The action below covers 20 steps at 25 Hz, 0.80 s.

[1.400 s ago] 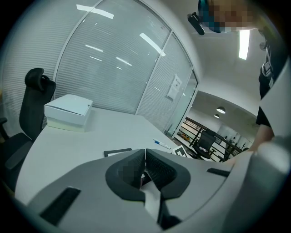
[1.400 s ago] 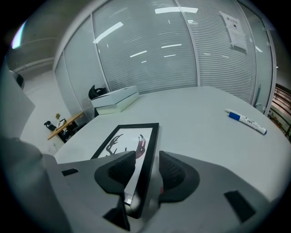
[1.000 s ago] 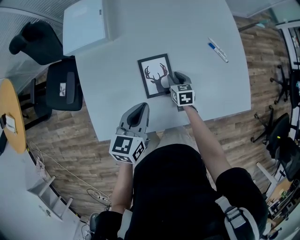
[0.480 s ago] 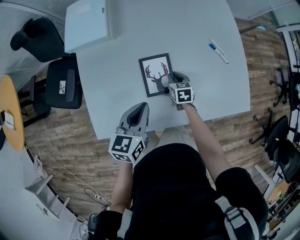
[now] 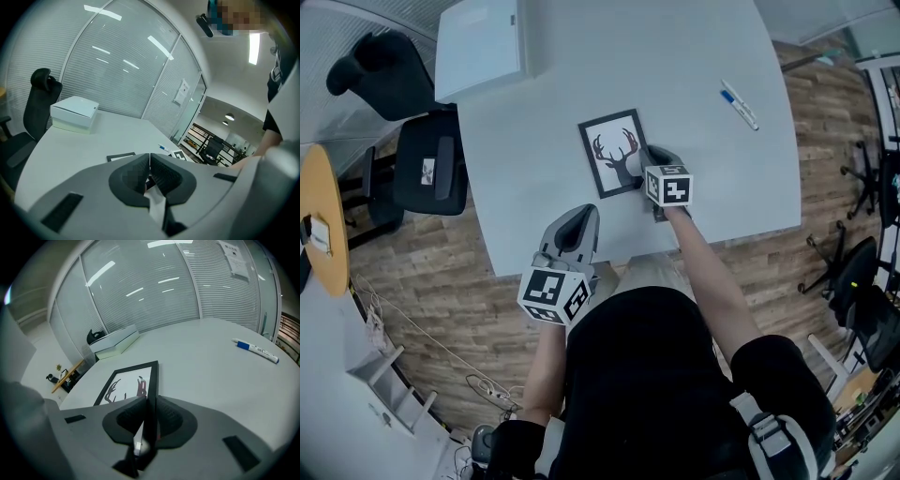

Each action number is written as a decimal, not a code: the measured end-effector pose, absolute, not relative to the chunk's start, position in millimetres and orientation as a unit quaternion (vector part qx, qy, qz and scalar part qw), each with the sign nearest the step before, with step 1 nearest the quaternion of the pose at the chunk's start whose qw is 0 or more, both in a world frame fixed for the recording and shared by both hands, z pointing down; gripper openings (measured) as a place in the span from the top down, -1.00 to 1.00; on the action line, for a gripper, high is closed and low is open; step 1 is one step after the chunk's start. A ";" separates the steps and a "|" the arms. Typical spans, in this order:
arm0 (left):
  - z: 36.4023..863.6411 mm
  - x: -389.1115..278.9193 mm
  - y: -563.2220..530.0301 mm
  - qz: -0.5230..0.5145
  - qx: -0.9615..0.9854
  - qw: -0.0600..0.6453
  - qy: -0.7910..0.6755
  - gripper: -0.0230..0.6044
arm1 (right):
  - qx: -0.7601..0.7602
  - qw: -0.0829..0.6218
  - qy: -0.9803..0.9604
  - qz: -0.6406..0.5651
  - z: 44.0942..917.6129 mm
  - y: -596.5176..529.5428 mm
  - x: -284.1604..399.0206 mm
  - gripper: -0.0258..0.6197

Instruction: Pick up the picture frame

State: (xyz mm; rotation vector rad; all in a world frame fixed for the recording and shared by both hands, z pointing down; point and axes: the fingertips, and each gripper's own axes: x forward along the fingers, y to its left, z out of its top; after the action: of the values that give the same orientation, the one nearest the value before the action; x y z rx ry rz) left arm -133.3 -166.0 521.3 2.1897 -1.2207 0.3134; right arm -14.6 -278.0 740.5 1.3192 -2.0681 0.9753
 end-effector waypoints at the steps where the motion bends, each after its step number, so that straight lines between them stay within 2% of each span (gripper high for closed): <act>1: 520.8 -134.5 -165.7 0.118 0.825 0.302 -0.462 0.85 | 0.484 0.245 -0.759 0.360 739.4 -277.5 -14.6 0.67; 13: 509.1 -136.4 -160.9 0.107 0.824 0.291 -0.474 0.85 | 0.517 0.184 -0.766 0.335 690.2 -293.1 -6.0 0.67; 20: 492.2 -131.8 -159.7 0.092 0.827 0.273 -0.482 0.85 | 0.530 0.129 -0.786 0.291 626.0 -311.1 1.2 0.67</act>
State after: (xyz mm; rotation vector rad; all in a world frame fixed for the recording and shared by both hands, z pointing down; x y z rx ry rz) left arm -131.8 -159.7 492.2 2.2248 -1.2979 0.2485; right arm 1.2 -311.1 626.0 1.5417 -2.2837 0.8459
